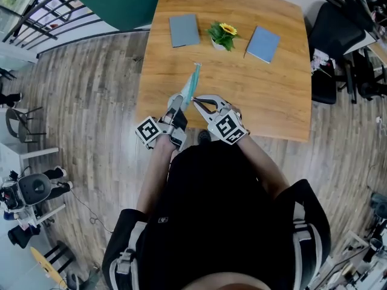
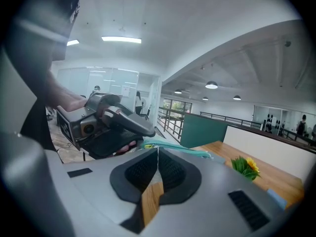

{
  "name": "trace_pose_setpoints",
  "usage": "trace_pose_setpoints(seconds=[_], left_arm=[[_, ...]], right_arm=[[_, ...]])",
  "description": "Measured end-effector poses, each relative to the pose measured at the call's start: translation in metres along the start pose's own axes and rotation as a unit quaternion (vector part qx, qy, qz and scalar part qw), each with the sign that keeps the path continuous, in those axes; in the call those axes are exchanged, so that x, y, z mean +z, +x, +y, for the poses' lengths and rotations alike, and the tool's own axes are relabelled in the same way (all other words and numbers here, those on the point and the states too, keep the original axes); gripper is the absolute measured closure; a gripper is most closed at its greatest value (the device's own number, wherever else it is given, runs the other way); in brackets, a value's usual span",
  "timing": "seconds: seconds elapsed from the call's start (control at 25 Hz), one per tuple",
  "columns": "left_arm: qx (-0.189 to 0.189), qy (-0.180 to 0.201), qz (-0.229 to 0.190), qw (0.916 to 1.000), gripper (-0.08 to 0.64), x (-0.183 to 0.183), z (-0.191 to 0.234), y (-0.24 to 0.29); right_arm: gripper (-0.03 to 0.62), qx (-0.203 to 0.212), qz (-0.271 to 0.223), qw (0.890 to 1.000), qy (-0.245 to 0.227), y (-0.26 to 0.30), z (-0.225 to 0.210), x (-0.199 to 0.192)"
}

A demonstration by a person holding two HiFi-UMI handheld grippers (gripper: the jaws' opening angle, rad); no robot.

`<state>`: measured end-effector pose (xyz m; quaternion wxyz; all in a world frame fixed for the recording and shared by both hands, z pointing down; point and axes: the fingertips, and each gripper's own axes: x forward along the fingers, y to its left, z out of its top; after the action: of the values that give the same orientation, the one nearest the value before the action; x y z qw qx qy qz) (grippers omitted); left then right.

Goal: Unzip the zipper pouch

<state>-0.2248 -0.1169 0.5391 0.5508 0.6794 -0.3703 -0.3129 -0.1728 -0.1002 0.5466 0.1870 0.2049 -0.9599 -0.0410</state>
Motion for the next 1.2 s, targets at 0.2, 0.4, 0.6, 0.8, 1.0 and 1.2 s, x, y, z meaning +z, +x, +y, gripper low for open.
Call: trace_pose_setpoints(seconds=[0.2,0.4,0.6,0.8,1.0,1.2], left_arm=[[0.000,0.000,0.006,1.0000,0.555,-0.004,-0.001,0.003],[-0.003,0.000,0.011,0.9999,0.555,-0.007,-0.003,0.009],[-0.001,0.000,0.014,0.9999,0.555,-0.010,-0.004,0.011],[0.000,0.002,0.018,0.9998,0.555,-0.009,-0.003,0.012],[0.000,0.006,0.024,0.9997,0.555,-0.011,-0.003,0.013],[0.000,0.005,0.027,0.9996,0.555,-0.011,-0.002,0.015]], right_arm=[[0.584,-0.008,0.002,1.000,0.001,-0.004,-0.003,-0.004],[0.583,-0.017,-0.005,1.000,0.011,-0.006,-0.008,-0.004],[0.583,-0.023,-0.007,0.999,0.028,-0.009,-0.011,-0.006],[0.583,-0.025,-0.013,0.999,0.039,-0.006,-0.013,-0.004],[0.584,-0.031,-0.014,0.998,0.048,-0.008,-0.016,-0.006],[0.583,-0.033,-0.011,0.998,0.048,-0.007,-0.018,-0.007]])
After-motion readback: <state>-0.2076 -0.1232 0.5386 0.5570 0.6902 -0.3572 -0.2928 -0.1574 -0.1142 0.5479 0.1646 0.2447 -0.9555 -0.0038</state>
